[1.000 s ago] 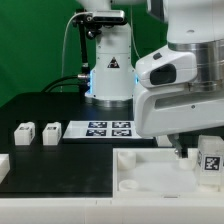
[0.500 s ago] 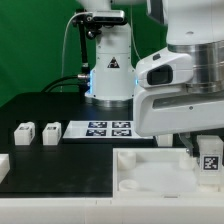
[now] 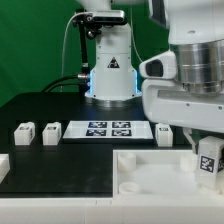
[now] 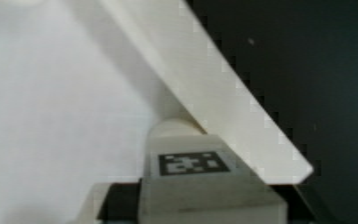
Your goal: Assemble one leg
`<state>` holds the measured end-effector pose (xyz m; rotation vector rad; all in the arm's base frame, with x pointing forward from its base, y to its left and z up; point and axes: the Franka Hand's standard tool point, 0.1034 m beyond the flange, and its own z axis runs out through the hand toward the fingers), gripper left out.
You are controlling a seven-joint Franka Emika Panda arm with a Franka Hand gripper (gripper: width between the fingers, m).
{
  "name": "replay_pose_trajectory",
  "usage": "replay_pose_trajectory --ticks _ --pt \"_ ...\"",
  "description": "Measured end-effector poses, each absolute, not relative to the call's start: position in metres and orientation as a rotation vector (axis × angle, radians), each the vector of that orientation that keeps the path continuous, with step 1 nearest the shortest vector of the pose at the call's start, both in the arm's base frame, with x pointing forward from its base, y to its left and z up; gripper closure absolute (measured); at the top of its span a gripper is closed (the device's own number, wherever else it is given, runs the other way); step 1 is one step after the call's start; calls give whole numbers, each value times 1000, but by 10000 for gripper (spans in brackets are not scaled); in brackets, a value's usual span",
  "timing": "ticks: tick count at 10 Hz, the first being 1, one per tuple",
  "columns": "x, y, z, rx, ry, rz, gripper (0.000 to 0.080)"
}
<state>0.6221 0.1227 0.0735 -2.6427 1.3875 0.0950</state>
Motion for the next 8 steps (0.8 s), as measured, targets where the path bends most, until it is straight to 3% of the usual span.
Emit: replay_pose_trajectory --ticks 3,6,8 --pt "623 122 72 -2175 1907 77 503" --pt "623 124 72 -2062 2017 100 503" --pt "617 121 70 -2305 1788 149 267"
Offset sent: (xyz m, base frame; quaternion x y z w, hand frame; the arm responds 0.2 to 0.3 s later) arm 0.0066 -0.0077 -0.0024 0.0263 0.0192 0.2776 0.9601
